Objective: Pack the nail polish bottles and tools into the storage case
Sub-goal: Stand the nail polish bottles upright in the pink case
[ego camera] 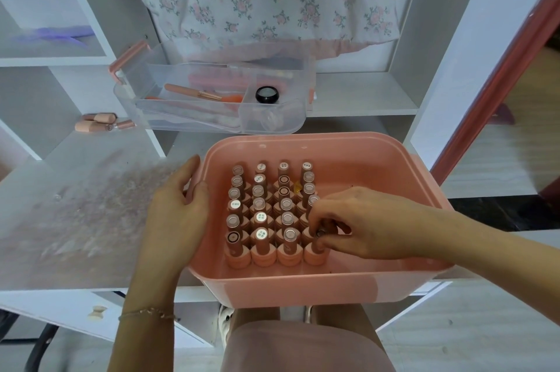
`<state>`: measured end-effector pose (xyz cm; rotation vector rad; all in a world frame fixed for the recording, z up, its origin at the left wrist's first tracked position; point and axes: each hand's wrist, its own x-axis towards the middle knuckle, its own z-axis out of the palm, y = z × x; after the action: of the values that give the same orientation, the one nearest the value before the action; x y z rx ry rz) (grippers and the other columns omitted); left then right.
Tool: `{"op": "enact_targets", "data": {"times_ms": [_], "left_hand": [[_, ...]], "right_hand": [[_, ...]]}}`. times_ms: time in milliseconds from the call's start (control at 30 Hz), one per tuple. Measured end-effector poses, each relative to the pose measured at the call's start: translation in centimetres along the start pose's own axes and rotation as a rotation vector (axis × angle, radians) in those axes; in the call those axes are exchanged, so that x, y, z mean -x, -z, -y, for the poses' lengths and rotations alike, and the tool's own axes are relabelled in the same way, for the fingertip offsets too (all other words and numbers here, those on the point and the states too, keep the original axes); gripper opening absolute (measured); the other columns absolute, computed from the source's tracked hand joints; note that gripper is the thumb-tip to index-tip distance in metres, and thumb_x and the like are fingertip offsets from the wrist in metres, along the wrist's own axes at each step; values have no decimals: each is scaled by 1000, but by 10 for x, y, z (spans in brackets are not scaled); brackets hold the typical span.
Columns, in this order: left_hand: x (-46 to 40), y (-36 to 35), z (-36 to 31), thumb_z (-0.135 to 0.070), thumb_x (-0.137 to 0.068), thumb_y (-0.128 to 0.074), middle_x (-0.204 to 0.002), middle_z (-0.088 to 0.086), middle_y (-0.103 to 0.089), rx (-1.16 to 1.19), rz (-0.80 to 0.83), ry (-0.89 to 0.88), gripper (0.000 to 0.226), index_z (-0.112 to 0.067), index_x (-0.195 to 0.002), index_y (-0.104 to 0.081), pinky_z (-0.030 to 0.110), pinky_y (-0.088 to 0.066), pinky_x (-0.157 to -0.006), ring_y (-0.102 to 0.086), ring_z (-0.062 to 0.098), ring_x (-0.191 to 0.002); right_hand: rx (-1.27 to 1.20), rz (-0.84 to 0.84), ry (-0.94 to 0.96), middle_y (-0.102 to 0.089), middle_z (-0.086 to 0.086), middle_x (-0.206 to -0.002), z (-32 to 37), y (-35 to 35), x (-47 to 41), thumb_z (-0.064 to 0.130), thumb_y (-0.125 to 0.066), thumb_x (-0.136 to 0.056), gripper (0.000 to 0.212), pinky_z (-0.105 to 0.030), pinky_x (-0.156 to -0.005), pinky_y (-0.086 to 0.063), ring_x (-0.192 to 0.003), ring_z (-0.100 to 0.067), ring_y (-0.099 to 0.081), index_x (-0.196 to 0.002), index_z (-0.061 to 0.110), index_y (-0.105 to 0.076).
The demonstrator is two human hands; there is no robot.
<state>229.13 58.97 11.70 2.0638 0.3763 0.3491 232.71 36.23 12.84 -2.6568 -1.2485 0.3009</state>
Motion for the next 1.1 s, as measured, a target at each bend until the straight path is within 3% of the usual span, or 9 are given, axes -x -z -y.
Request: {"op": "enact_targets", "data": {"times_ms": [267, 400, 600, 767, 900, 967, 1033, 1100], "left_hand": [[0, 0, 2, -16, -93, -45, -139, -2, -48, 2, 3, -9, 44, -23, -137, -44, 39, -37, -105, -49, 18, -123], [-1, -1, 3, -14, -93, -45, -140, -1, -48, 0, -2, -20, 45, -21, -137, -44, 33, -34, -103, -47, 17, -125], [-2, -2, 4, -13, -93, -45, -140, 0, -47, -3, -7, -31, 45, -20, -138, -44, 32, -33, -103, -46, 18, -127], [-3, -2, 5, -13, -93, -46, -142, -1, -45, -30, 3, -50, 45, -18, -138, -43, 27, -30, -101, -44, 17, -129], [-5, 2, 6, -20, -93, -50, -142, -1, -45, -12, 96, -46, 47, -19, -139, -40, 36, -35, -106, -47, 16, -124], [-8, 10, 6, -27, -92, -52, -134, -10, -47, 26, 187, -30, 47, -23, -138, -42, 22, -43, -92, -52, 5, -108], [-13, 20, 7, -28, -92, -52, -123, -16, -50, 19, 250, -44, 43, -24, -134, -47, 3, -39, -72, -51, -8, -93], [-20, 35, 11, -25, -92, -53, -119, -15, -55, -18, 240, -77, 36, -25, -127, -53, -1, -38, -67, -52, -11, -91]], "right_hand": [[-18, -1, -12, -48, 17, -83, 2, 0, 0, 33, -55, -87, 16, -20, -73, -40, -73, -2, -40, -101, 26, -56], [-16, -16, -11, -48, 19, -84, 1, 0, 2, 35, -56, -87, 17, -12, -67, -35, -73, -1, -40, -102, 28, -57], [-3, -47, -10, -52, 19, -90, 0, 1, 5, 41, -55, -86, 22, -10, -70, -36, -80, 2, -41, -106, 32, -57], [-34, -241, -7, -57, 12, -97, 4, 7, 5, 35, -56, -86, 24, -12, -76, -38, -87, 4, -42, -107, 24, -64], [-60, -339, -5, -61, 5, -107, 13, 13, -7, 27, -54, -89, 25, -22, -88, -42, -101, -6, -52, -112, 20, -61], [-63, -389, 2, -61, 3, -113, 18, 17, -18, 25, -51, -92, 28, -20, -91, -39, -105, -8, -51, -119, 19, -56], [-62, -412, 15, -58, 3, -122, 26, 21, -32, 26, -47, -94, 32, -13, -93, -31, -110, -7, -49, -125, 20, -51], [-59, -407, 52, -54, 4, -129, 34, 22, -51, 28, -43, -95, 36, -11, -95, -25, -116, -7, -45, -130, 21, -46]]}}
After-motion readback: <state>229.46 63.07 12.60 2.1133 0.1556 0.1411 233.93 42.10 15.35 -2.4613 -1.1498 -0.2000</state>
